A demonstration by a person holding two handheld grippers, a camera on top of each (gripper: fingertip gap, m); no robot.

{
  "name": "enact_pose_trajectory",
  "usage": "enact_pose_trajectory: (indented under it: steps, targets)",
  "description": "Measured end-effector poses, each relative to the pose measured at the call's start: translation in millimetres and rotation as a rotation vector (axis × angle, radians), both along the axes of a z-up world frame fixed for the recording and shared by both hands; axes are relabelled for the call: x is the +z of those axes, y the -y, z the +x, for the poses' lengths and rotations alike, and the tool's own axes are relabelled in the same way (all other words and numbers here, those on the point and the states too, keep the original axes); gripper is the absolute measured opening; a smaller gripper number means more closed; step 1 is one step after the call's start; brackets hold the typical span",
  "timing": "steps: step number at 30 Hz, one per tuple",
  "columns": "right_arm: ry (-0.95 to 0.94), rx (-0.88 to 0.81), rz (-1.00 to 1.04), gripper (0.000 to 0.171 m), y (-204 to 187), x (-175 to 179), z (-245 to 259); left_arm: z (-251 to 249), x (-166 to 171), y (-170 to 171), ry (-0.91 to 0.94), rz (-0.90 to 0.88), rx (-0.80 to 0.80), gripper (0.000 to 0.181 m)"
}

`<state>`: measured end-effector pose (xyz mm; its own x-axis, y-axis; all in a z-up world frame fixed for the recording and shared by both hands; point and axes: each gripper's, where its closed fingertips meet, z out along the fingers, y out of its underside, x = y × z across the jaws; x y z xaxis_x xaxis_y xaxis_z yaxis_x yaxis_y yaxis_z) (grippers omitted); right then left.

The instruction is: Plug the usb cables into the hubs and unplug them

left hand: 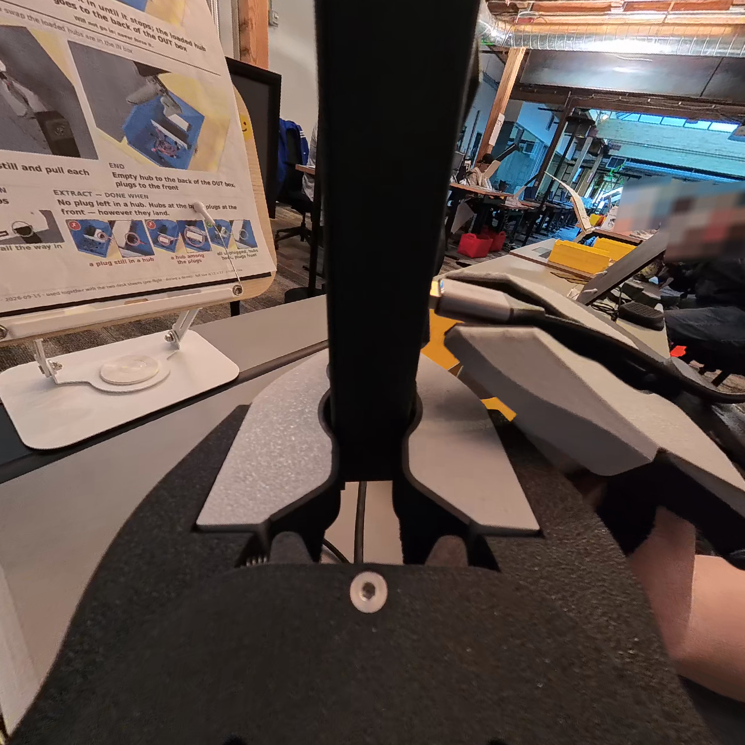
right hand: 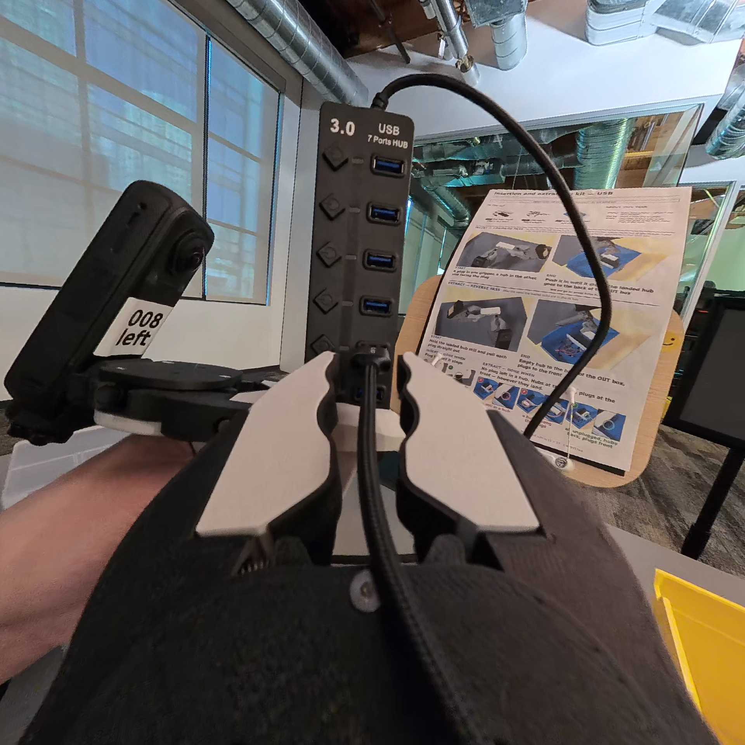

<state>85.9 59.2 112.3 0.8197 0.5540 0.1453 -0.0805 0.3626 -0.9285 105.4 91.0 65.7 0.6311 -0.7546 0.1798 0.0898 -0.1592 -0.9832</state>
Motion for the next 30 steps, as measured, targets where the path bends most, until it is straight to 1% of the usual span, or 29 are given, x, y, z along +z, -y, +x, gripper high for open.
enact_pose_trajectory:
  steps: [7, 14, 30]
  targets:
    - [0.003, -0.004, -0.009, 0.021, -1.4, -0.4, 1.7, 0.1, -0.2, 0.2, -0.004, 0.002, 0.002, 0.026]
    - [0.003, 0.002, -0.014, 0.019, -1.5, -0.6, 2.2, 0.9, -2.1, -0.3, -0.012, 0.002, 0.002, 0.026]
    - [0.023, 0.081, -0.124, 0.019, -7.2, -5.3, 2.1, -1.4, -7.1, -5.5, -0.031, -0.003, 0.002, 0.026]
